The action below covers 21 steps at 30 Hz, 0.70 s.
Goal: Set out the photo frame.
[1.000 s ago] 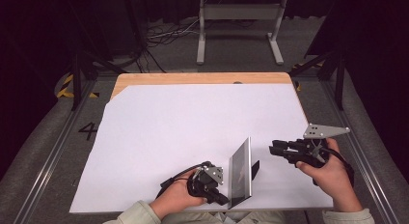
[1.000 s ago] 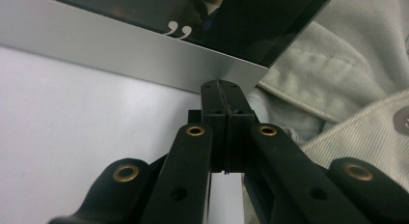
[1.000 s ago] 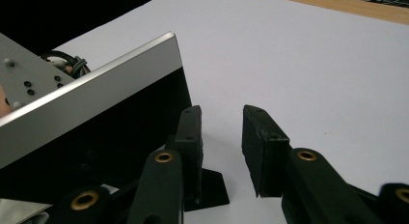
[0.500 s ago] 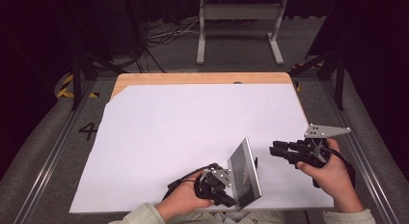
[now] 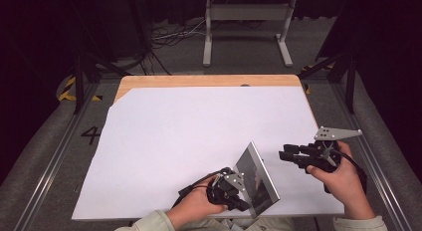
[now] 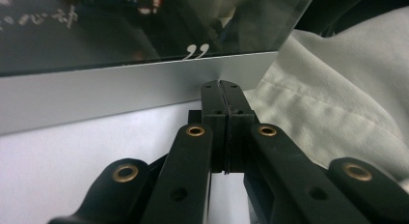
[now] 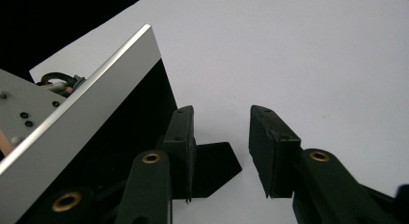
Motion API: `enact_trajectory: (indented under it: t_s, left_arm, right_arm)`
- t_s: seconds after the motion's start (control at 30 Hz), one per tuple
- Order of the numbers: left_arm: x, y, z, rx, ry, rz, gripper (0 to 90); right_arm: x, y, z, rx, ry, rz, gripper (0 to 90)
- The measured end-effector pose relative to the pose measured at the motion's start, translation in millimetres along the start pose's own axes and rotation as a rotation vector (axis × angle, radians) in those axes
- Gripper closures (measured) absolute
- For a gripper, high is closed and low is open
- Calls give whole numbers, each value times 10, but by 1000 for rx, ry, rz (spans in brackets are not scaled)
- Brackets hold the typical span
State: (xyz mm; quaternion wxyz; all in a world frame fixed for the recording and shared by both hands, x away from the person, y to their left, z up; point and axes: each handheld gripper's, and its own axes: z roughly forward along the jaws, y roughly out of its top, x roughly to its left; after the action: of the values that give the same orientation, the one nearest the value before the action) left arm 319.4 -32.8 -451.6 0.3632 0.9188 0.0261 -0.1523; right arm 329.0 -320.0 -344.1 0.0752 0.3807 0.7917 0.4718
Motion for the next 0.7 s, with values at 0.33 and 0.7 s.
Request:
enact_trajectory:
  t_s: [0.33,0.7]
  left_arm:
    - [16,50,35,-15,29,2,900]
    - [53,-42,-246,-69,70,-39,862]
  right_arm:
    - [-8,2,-16,7,8,42,621]
    - [38,53,-62,37,-16,-13,678]
